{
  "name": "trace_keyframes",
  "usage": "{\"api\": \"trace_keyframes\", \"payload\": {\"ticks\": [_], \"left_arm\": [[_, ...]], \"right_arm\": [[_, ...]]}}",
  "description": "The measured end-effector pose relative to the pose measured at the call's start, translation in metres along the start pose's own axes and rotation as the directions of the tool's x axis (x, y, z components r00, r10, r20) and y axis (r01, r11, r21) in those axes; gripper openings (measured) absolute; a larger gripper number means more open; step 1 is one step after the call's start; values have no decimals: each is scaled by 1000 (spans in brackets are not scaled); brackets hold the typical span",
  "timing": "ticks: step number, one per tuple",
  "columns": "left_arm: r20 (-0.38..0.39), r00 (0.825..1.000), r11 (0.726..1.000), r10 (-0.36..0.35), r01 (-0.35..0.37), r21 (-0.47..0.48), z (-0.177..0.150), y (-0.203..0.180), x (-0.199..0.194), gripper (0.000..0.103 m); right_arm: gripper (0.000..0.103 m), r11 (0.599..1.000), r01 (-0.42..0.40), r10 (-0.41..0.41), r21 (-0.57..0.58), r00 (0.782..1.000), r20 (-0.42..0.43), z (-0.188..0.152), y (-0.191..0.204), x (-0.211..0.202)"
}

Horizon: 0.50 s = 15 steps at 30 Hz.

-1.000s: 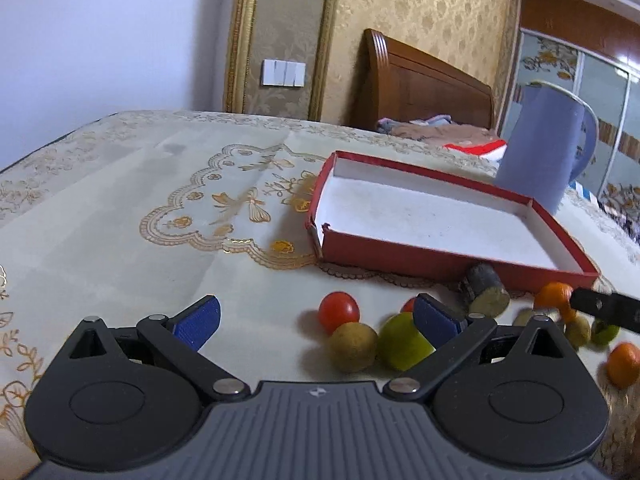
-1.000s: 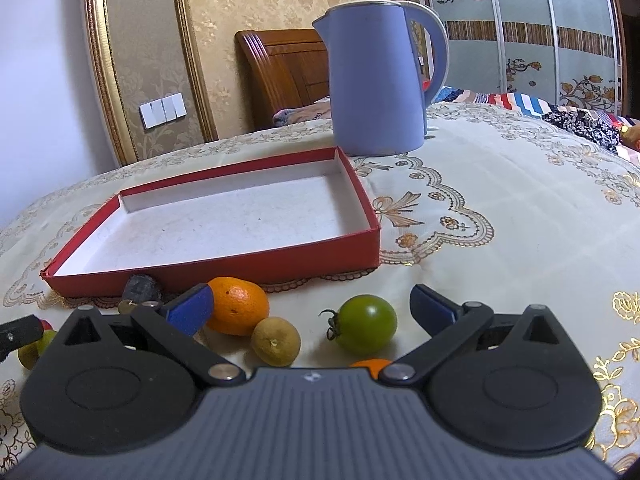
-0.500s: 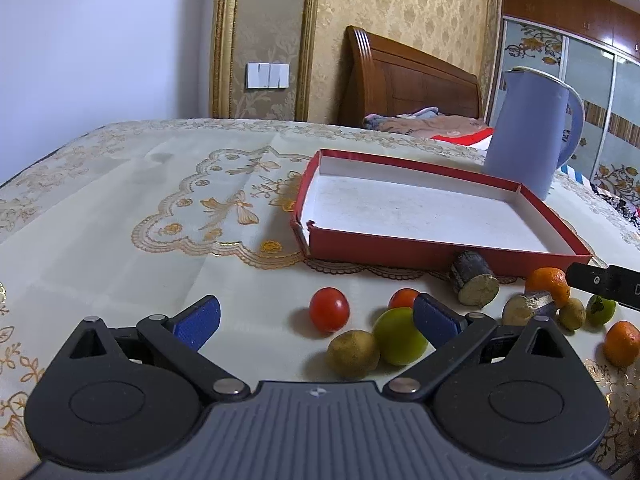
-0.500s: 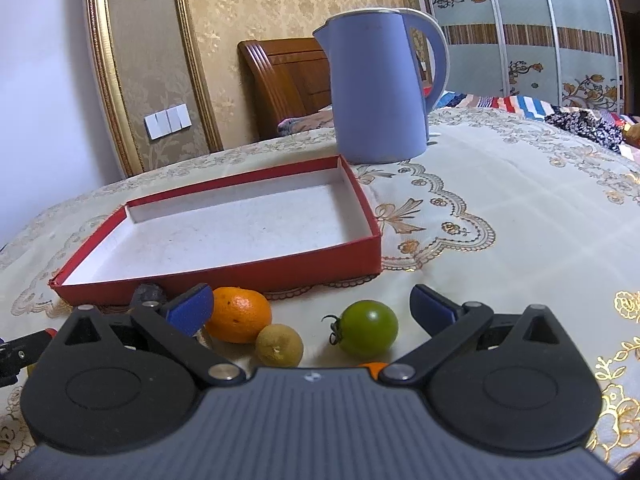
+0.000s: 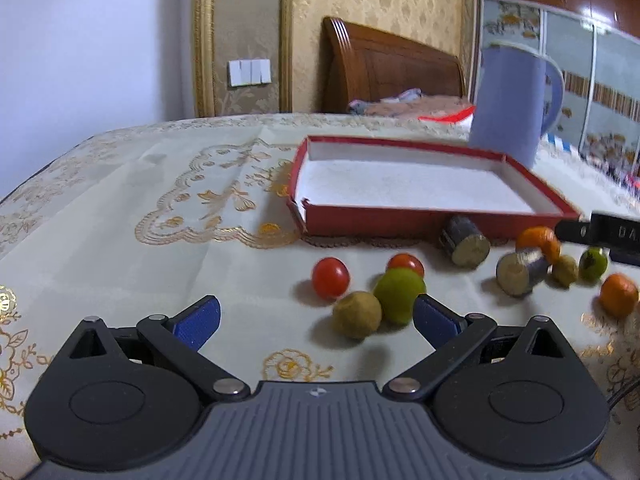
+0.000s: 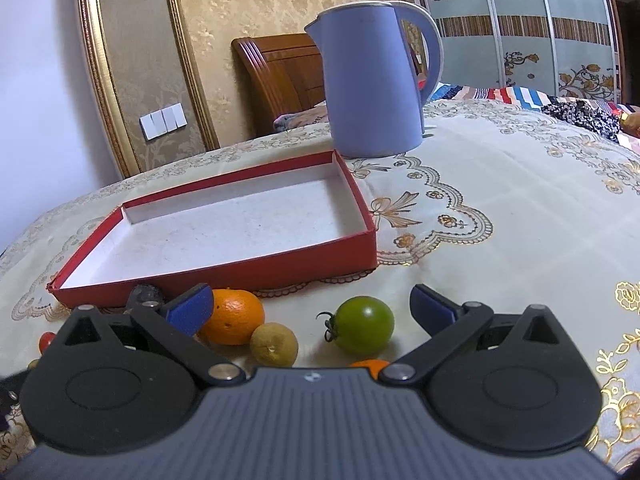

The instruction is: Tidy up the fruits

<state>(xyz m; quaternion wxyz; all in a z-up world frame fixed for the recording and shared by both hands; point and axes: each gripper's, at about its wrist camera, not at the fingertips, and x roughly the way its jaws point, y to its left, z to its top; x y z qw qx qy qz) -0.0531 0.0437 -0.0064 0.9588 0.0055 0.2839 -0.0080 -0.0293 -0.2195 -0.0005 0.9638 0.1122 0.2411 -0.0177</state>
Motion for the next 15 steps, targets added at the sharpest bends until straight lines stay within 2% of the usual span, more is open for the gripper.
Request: {"api": "trace_keyframes", "payload": {"ticks": [8,15], "left_arm": [[-41,998,997,39,-37,64,-1,-11,8,103],[-67,998,999,18,-16,33,2,-7,9,103]], "right_arm": [[103,1000,4,-4,19,1000,-12,0,-3,2],[103,1000,6,-6,23,1000,-17,0,-3,3]]}}
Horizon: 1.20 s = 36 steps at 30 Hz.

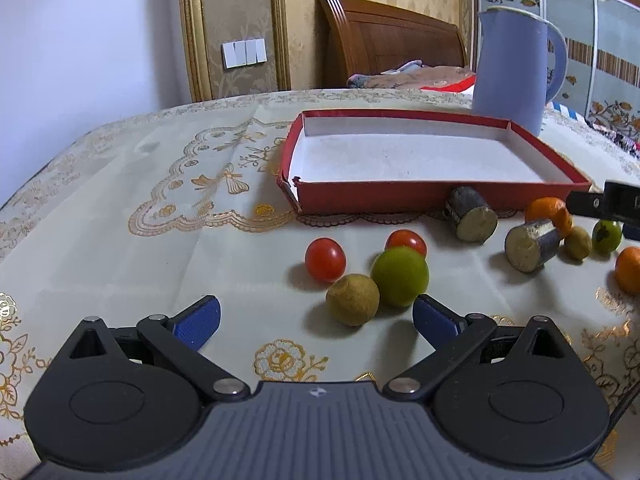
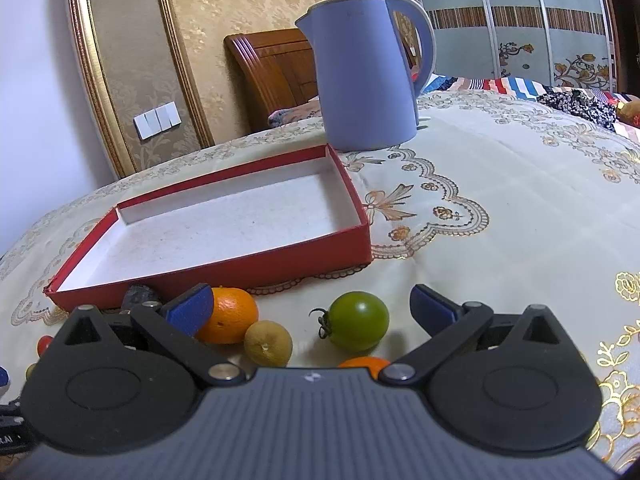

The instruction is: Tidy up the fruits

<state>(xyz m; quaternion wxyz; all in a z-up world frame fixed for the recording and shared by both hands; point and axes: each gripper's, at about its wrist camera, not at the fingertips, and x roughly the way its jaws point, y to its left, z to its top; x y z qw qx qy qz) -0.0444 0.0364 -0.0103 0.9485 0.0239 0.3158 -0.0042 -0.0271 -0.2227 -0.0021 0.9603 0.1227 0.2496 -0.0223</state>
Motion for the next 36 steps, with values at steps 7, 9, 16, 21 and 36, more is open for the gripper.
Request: {"api": "trace_keyframes", "payload": {"ticks": [7,9,16,21,36], "left_arm": [[5,999,999,-34,34,-33,9,1,5,102],[13,999,999,-41,41,-6,7,-4,6,102],[20,997,996,-74,73,52,4,-10,6,102],[-13,994,993,-112,113,23,6,-5,13,94],[-18,995,995,-96,96,31,5,-6,13,94]], "right_arm": [[103,1000,1,0,6,1000,-3,1,-1,1],[103,1000,-11,11,14,1000,5,1,-2,-1],[103,992,-43,38,-118,998,-45,5,-28,-19],[103,986,-68,60,-153,997,-52,4,-62,-45],[100,938,-97,81,-332,995,-60,-20,-23,-47]]}}
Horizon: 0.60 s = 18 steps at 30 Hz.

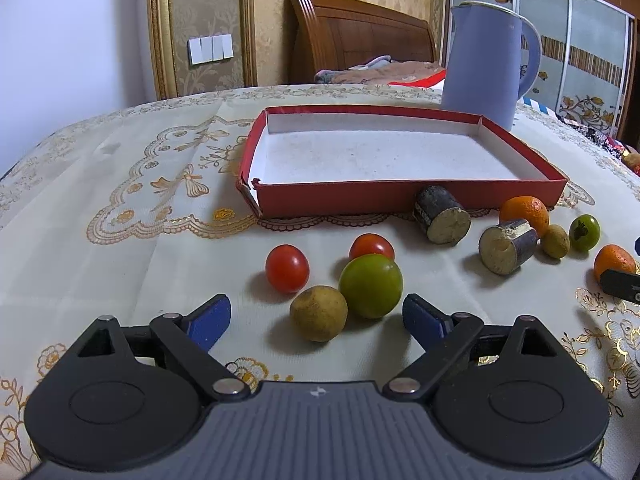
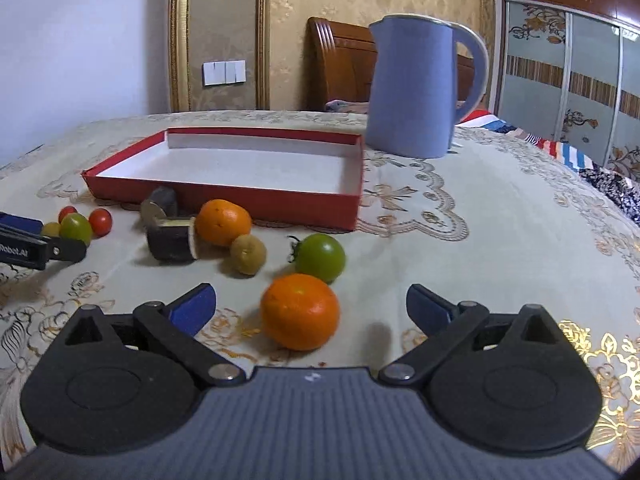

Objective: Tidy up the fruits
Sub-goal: 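Close the right gripper on the mandarin orange while the left grips the small brown fruit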

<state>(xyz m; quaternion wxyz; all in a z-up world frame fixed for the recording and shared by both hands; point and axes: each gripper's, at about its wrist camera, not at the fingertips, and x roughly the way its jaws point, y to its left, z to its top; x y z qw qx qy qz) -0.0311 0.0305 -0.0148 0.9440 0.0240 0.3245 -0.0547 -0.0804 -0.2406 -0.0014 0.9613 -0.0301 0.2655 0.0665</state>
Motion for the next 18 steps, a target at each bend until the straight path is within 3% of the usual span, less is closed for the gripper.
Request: {"api": "trace_keyframes", "payload": {"ticks": [3,13,18], "left_arm": [[0,1000,1000,1,-1,-3,0,0,-1,94],[0,1000,1000,9,-9,3,1,-2,0,94],[8,1000,1000,-6,5,15,-1,-2,-2,84]], "right_arm": [[94,1000,0,0,9,1000,-28,0,0,6],[89,999,-26,27,19,998,-59,3,-1,13],[86,1000,-27,28,16,997,-65,3,1,15]]}}
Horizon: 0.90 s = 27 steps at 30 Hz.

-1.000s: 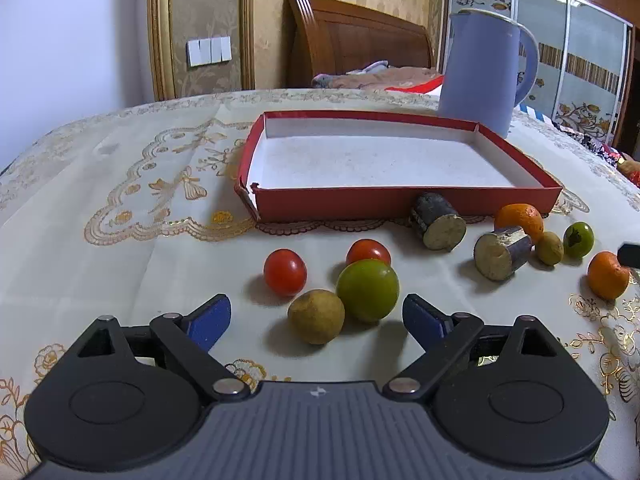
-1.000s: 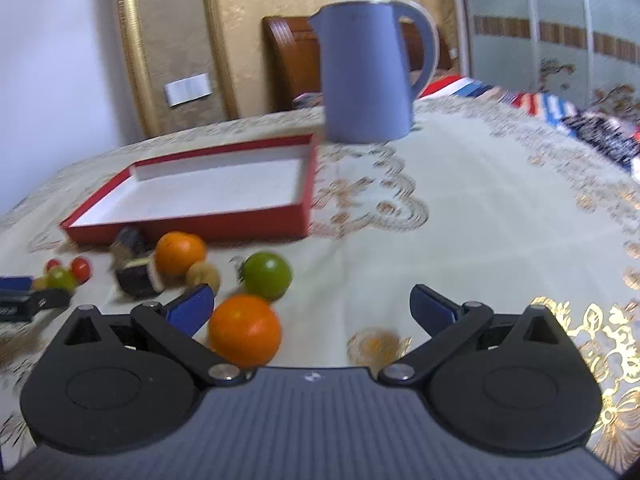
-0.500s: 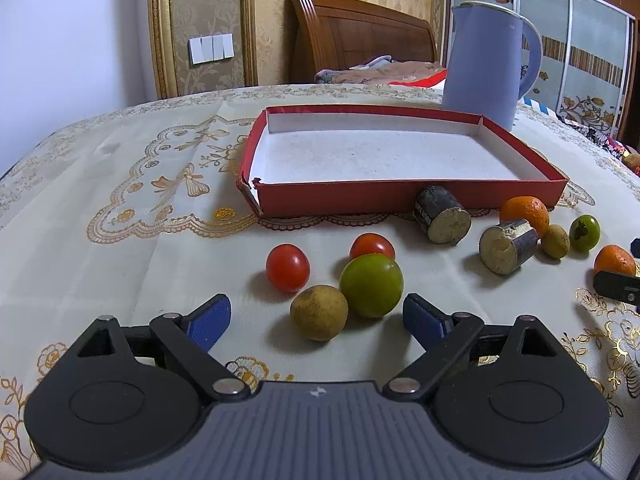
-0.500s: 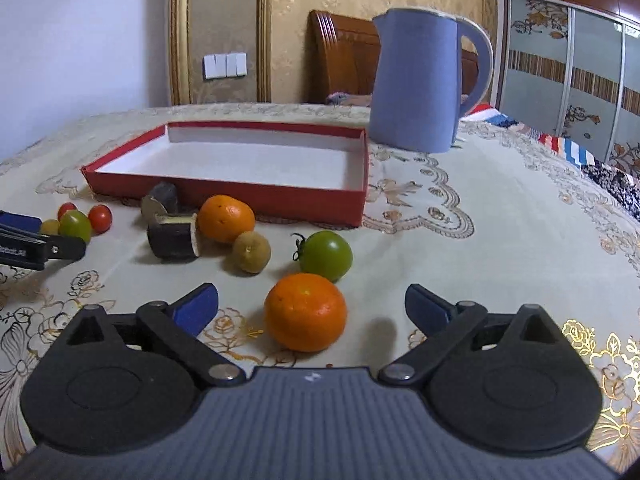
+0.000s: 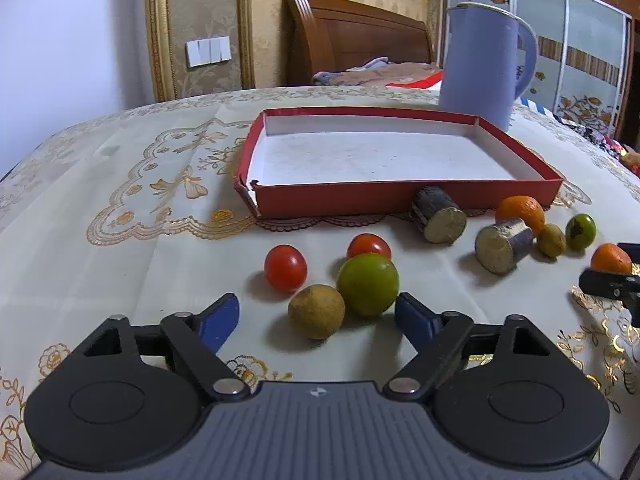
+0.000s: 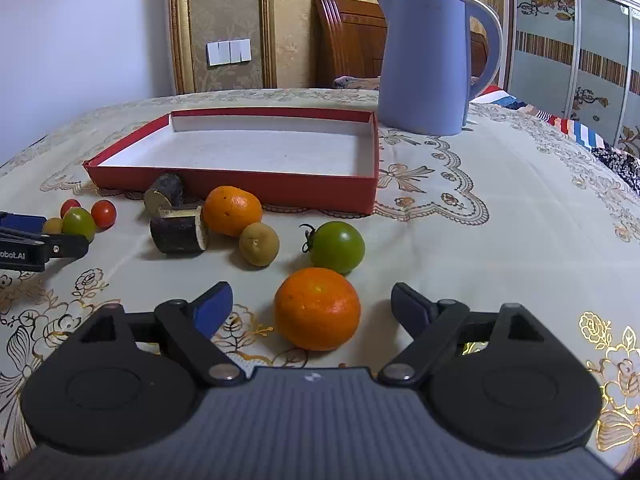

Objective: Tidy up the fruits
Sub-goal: 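Close the right gripper on the mandarin orange while the left grips the small brown fruit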

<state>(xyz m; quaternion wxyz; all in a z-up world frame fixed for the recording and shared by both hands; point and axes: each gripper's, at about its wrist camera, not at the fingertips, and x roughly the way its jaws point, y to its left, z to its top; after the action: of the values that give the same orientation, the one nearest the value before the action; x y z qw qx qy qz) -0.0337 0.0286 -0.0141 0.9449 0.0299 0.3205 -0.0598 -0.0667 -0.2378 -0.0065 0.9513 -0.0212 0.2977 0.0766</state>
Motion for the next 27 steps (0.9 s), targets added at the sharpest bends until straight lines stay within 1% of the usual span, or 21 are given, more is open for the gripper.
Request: {"api": "trace_keyframes", "payload": {"ticks": [2,4,8,12,13,14,16,19,21,22,24,27], "left_arm": [[0,1000,1000,-3,3,9,-1,-1,-1,80],[3,1000,1000,-11,11,18,-1,-1,-2,78],[7,999,999,-33,32,29,-4,3,-5,78],[9,999,999,-32,32,35,-6,6,-7,77],[12,999,999,-30,30,34,-6,7,-7,69],[13,999,999,-36,35,30,-5,7,-8,58],[13,999,999,-34,34,29,-5,8,-10,50],[16,999,999,-33,33,37,-6,8,-9,49],[22,999,998,-34,33,47,-7,7,-10,44],[24,999,997,-46,44,57,-8,5,-11,37],[26,998,996,-56,54,68,-8,4,-12,35],[25,998,996,-65,64,57,-5,7,-9,36]], "right_arm": [[85,1000,1,-1,4,1000,-1,0,-1,1],[85,1000,-3,3,9,1000,-1,0,-2,1],[85,1000,-7,7,17,1000,-8,-1,-3,3],[86,1000,-12,13,12,1000,-16,-1,-3,4],[85,1000,-13,13,11,1000,-18,-1,-3,5],[85,1000,-11,11,13,1000,-18,-1,-3,5],[83,1000,-12,12,13,1000,-16,-1,-3,5],[76,1000,-12,12,8,1000,-9,-2,-2,4],[75,1000,-15,15,3,1000,-7,-2,-1,3],[73,1000,-16,16,3,1000,-5,-2,-1,3],[71,1000,-15,15,7,1000,-2,-2,-2,3],[67,1000,-17,17,9,1000,1,-2,-3,2]]}}
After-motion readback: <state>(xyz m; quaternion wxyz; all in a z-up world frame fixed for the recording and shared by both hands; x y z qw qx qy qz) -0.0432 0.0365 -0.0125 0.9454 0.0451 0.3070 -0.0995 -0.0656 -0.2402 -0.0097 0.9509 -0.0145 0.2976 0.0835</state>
